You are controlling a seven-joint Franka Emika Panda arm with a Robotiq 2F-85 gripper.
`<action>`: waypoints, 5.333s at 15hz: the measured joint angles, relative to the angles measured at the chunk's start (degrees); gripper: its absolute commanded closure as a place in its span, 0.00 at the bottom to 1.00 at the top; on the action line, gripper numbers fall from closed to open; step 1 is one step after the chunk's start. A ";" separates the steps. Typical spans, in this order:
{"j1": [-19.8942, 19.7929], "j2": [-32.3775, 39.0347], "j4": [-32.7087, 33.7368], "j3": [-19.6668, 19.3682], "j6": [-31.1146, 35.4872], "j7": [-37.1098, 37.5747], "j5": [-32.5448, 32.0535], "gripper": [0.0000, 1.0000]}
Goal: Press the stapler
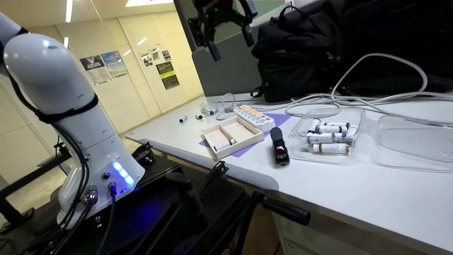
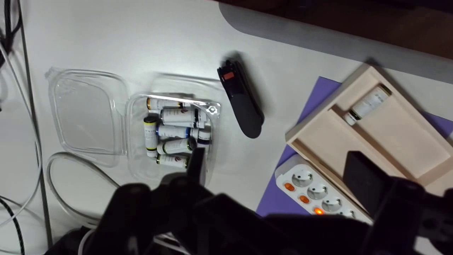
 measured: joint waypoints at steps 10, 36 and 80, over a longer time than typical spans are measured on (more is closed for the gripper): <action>3.99 11.69 6.49 -1.26 0.02 2.90 0.14 0.00; -16.55 53.41 16.74 26.56 18.40 -8.29 16.64 1.00; -18.69 57.85 19.17 31.14 17.68 -11.20 16.26 1.00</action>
